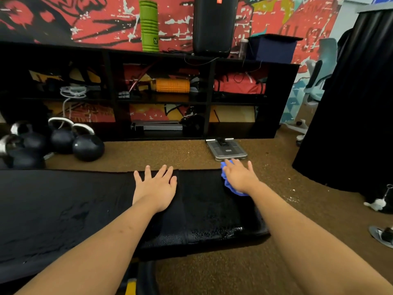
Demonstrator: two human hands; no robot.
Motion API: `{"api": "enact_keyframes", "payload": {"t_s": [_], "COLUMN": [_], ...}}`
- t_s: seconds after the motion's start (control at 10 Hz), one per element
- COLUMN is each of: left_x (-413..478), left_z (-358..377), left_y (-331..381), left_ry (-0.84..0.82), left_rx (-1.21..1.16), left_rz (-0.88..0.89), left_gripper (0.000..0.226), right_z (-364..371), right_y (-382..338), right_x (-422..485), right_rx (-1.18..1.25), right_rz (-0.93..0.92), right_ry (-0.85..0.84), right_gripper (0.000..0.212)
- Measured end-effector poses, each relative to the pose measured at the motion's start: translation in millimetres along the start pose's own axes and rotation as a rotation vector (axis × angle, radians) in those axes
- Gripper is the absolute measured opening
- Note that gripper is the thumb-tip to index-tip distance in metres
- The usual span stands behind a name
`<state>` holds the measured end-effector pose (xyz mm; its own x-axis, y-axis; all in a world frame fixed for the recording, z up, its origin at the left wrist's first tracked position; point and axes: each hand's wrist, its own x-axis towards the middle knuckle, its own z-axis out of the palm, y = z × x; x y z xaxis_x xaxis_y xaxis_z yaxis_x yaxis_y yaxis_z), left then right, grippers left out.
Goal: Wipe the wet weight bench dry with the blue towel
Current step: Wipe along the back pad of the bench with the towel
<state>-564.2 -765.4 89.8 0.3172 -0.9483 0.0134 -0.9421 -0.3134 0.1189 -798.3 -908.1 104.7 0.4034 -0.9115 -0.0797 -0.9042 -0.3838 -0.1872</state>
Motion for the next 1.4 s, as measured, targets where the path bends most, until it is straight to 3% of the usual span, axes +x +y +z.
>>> {"api": "enact_keyframes", "payload": {"t_s": [0.2, 0.3, 0.4, 0.7, 0.8, 0.9, 1.1, 1.2, 1.4], "left_x": [0.5, 0.9, 1.3, 0.6, 0.0, -1.4, -0.1, 0.6, -1.6], "left_z": [1.3, 2.3, 2.3, 2.2, 1.0, 0.9, 1.8, 2.5, 0.9], "left_y": [0.3, 0.3, 0.6, -0.1, -0.6, -0.2, 0.5, 0.5, 1.3], "left_ry": [0.002, 0.005, 0.004, 0.003, 0.023, 0.043, 0.047, 0.044, 0.048], "left_rx": [0.002, 0.004, 0.001, -0.008, -0.024, -0.040, -0.047, -0.045, -0.060], "left_rz": [0.000, 0.002, 0.000, -0.010, -0.002, -0.006, -0.006, -0.008, -0.008], "left_gripper": [0.058, 0.058, 0.058, 0.058, 0.058, 0.059, 0.059, 0.058, 0.056], "right_z": [8.1, 22.2, 32.2, 56.0, 52.4, 46.4, 19.3, 16.6, 32.2], "right_y": [67.3, 61.1, 36.8, -102.2, -89.0, -32.5, 49.1, 31.4, -81.8], "right_x": [-37.6, -70.8, -88.6, -97.1, -140.5, -157.7, -92.5, -43.0, -7.5], "right_rx": [0.265, 0.223, 0.029, -0.074, -0.002, -0.023, 0.012, -0.013, -0.027], "right_rz": [0.195, 0.224, 0.159, -0.239, -0.371, -0.319, -0.012, 0.035, -0.196], "right_ry": [0.031, 0.065, 0.203, 0.148, 0.150, 0.163, 0.085, 0.086, 0.163], "right_gripper": [0.051, 0.054, 0.074, 0.090, 0.080, 0.074, 0.054, 0.057, 0.044]}}
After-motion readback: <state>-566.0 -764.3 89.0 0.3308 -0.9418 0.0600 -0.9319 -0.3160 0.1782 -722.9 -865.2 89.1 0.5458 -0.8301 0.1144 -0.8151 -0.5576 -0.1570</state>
